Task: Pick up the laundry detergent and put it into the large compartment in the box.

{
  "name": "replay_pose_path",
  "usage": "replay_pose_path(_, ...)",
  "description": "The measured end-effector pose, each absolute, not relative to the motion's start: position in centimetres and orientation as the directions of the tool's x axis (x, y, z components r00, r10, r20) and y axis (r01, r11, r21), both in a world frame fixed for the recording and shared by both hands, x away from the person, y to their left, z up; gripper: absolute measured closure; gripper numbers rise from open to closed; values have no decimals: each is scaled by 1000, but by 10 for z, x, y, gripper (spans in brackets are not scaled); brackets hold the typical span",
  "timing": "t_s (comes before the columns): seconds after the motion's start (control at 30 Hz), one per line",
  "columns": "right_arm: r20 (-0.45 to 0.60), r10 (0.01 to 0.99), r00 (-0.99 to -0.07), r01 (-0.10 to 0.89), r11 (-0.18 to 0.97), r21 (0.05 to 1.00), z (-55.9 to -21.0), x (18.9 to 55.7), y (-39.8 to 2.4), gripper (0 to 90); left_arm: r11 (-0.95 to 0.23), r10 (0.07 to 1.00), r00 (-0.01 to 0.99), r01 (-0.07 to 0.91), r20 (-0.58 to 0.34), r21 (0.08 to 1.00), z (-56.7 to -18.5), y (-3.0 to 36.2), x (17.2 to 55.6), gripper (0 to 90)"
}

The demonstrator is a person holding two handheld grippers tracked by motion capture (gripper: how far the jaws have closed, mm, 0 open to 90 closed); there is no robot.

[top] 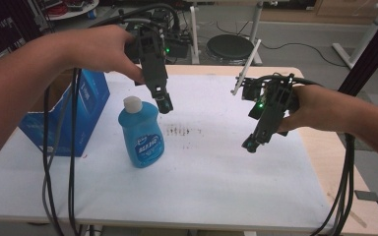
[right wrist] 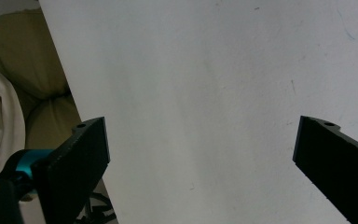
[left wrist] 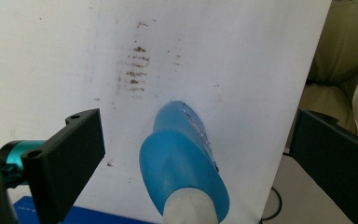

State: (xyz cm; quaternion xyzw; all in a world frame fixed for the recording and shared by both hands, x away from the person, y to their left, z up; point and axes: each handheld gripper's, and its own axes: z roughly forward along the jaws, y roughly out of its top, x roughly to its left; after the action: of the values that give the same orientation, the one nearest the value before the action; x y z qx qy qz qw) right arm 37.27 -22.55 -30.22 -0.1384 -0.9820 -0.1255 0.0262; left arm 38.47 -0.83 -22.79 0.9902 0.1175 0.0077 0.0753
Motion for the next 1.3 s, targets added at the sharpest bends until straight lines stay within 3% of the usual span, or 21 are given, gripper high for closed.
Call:
replay_pose_path(0.27,82,256,-963,268,933,239,-304,374,-224,27,-951,271,962,265,19,158,-225,-6,385,32)
replay_pose_path(0.67,82,251,-964,264,931,251,-302,374,-226,27,-891,438,897,425,58,162,-215,-1,381,32)
replay_pose_path(1.3,78,242,-967,254,931,261,-302,375,-229,27,-749,652,758,642,8,161,-217,22,376,31)
